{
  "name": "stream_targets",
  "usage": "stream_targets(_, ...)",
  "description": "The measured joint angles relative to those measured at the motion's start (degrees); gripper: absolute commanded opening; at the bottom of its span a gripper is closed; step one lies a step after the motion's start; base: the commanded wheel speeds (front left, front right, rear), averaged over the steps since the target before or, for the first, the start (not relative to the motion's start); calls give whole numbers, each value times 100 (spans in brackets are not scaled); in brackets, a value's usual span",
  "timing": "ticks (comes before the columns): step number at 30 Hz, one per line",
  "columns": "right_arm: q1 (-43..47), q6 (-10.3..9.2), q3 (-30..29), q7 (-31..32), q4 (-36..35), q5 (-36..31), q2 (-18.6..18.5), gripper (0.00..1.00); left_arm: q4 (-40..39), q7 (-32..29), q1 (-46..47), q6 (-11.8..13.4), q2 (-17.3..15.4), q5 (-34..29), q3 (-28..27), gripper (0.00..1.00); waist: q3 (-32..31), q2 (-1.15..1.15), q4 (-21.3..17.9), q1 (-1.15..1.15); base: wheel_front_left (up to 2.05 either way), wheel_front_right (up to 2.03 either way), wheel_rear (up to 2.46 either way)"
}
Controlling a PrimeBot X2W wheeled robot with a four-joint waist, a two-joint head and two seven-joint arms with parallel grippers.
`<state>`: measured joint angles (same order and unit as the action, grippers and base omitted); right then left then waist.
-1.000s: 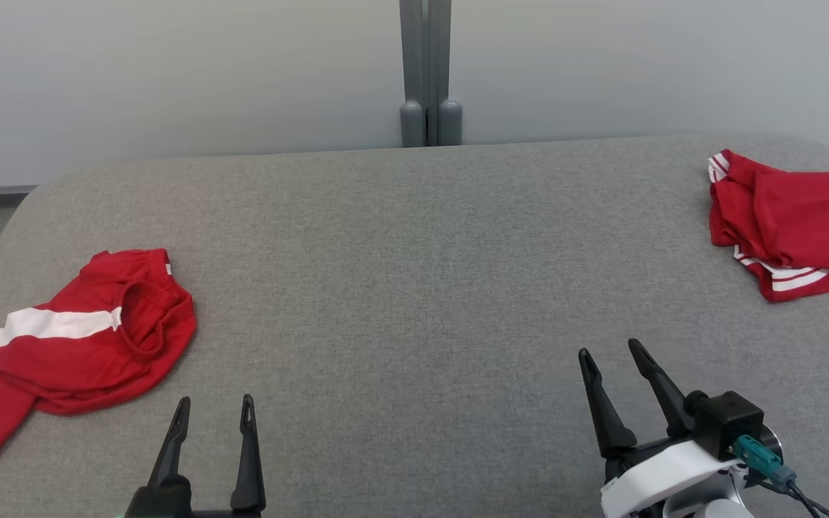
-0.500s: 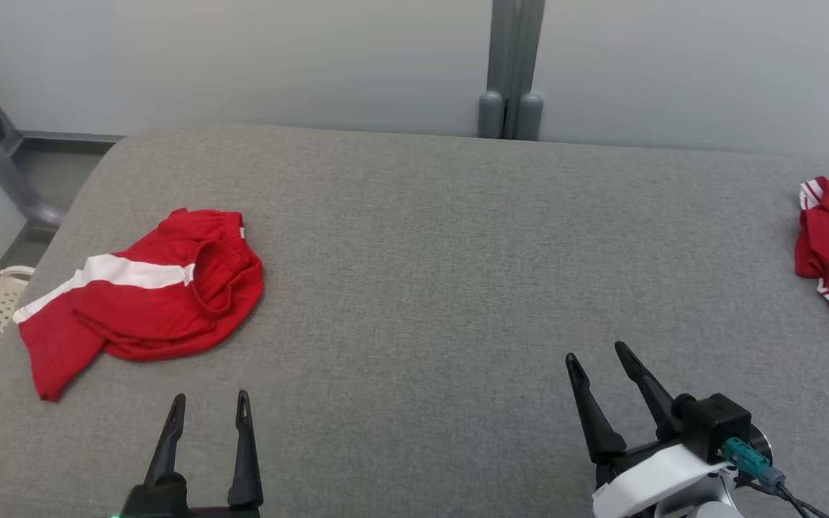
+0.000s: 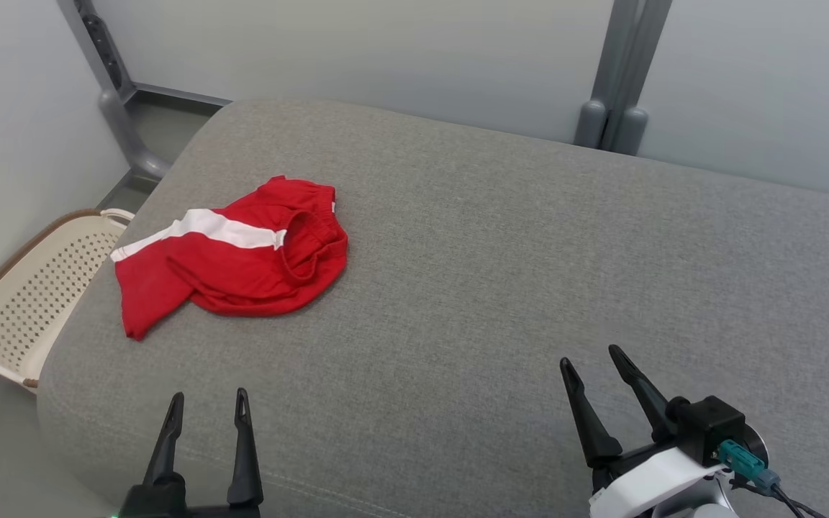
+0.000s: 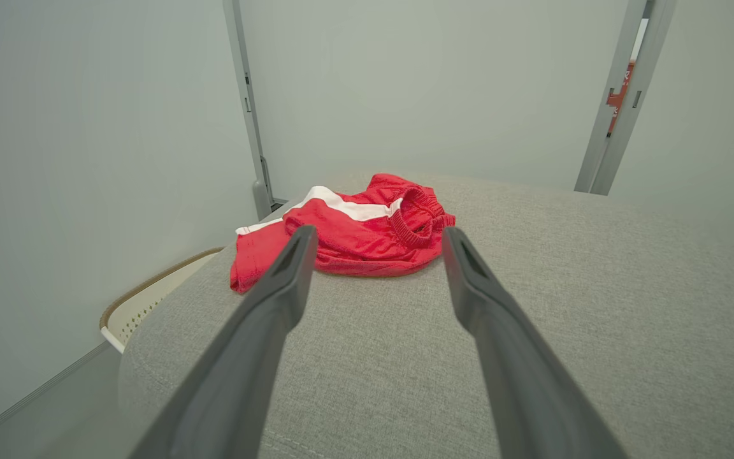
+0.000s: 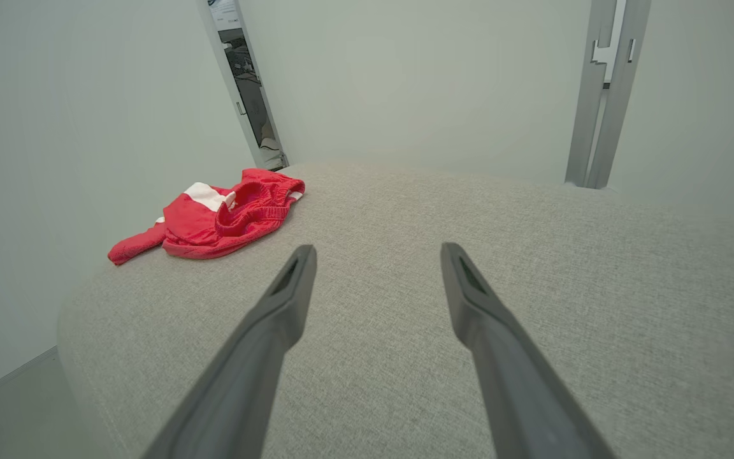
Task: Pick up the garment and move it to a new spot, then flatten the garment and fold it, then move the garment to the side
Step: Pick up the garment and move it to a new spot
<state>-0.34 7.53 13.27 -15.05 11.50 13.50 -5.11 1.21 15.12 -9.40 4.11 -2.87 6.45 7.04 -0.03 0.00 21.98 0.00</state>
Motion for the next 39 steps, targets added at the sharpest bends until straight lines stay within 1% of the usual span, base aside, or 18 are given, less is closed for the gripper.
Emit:
stream_targets(5,2,0,-4,0,1,0,-18,100,-48,0,-22,44,0,4,22,100,4,0,278,0,0,0,0)
stream_targets(9,1,0,-10,0,-14,-1,-53,100,-92,0,-24,53,0,55,29,100,67,0,423,0,0,0,0)
stream_targets(17,-129,0,4,0,-37,-8,-231,100,-215,0,81,179,-1,220,20,100,423,0,454,0,0,0,0)
stream_targets(21,-341,0,-5,0,-107,-69,-486,100,-267,0,644,136,-2,276,-36,100,712,0,409,0,0,0,0)
stream_targets(24,-505,0,2,0,-157,-123,-687,100,-99,0,1185,-44,0,517,-155,100,974,0,364,0,0,0,0)
stream_targets(27,-687,0,36,0,-202,-167,-895,100,221,1,1871,-298,-8,662,-354,100,1259,0,313,0,0,0,0)
stream_targets(30,-883,0,31,0,-270,-214,-1071,100,776,-23,2671,-571,-186,722,-415,100,1555,0,255,1,0,0,0)
stream_targets(32,-1013,0,15,-1,-327,-233,-1165,100,1220,-308,3255,-740,-416,722,-353,100,1764,0,210,1,0,0,0)
stream_targets(35,-1132,0,-2,0,-397,-274,-1265,100,1761,-658,4145,-859,-654,737,-350,100,2042,0,141,1,0,0,0)
stream_targets(38,-1201,0,-52,0,-474,-315,-1374,100,2347,-1072,4918,-955,-737,910,-358,100,2298,0,67,1,0,0,0)
stream_targets(39,-1210,0,-76,0,-499,-326,-1408,100,2595,-1272,5159,-1003,-738,1081,-361,100,2385,0,40,1,0,0,0)
